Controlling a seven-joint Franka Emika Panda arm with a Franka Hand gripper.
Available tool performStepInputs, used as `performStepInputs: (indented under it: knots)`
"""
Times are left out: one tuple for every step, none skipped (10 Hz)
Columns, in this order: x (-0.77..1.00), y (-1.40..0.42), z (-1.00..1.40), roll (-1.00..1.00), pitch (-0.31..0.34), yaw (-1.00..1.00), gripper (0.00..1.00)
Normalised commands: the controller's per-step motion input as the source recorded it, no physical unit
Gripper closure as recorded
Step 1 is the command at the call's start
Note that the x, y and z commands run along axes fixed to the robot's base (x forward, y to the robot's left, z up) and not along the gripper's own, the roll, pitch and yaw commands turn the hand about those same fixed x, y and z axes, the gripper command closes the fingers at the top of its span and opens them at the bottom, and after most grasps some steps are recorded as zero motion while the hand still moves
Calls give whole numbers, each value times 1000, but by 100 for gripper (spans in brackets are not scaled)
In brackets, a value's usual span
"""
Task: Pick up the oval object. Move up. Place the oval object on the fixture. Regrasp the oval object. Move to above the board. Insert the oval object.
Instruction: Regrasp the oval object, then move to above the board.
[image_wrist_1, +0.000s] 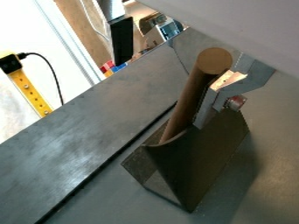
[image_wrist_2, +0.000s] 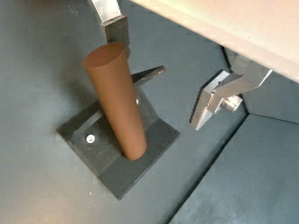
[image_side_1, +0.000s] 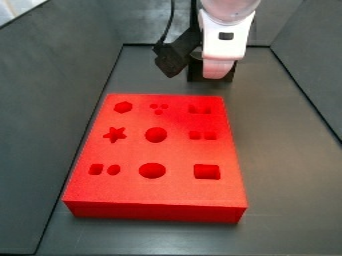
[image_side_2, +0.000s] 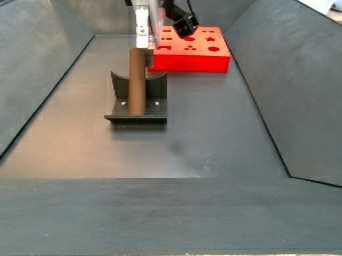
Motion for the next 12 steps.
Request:
performStepInputs:
  knots:
    - [335,-34,-33,128,107,100,0]
    - [271,-34,-28,130,101,94,0]
    - [224,-34,-33,135,102,92,0]
    - [178,-34,-35,143,106,83,0]
    - [0,0,0,0,0,0,100]
    - [-37,-455,1000,630,-515,302,100]
    - [-40,-456,1000,630,-510,285,100]
    - [-22,-430,1000,433,-469,55,100]
    - [-7,-396,1000,321,-437,-36,100]
    - [-8,-356,1000,191,-376,-148,100]
    - [-23,-255,790,104,-301,-245,100]
    - [-33,-149,567,72,-233,-294,100]
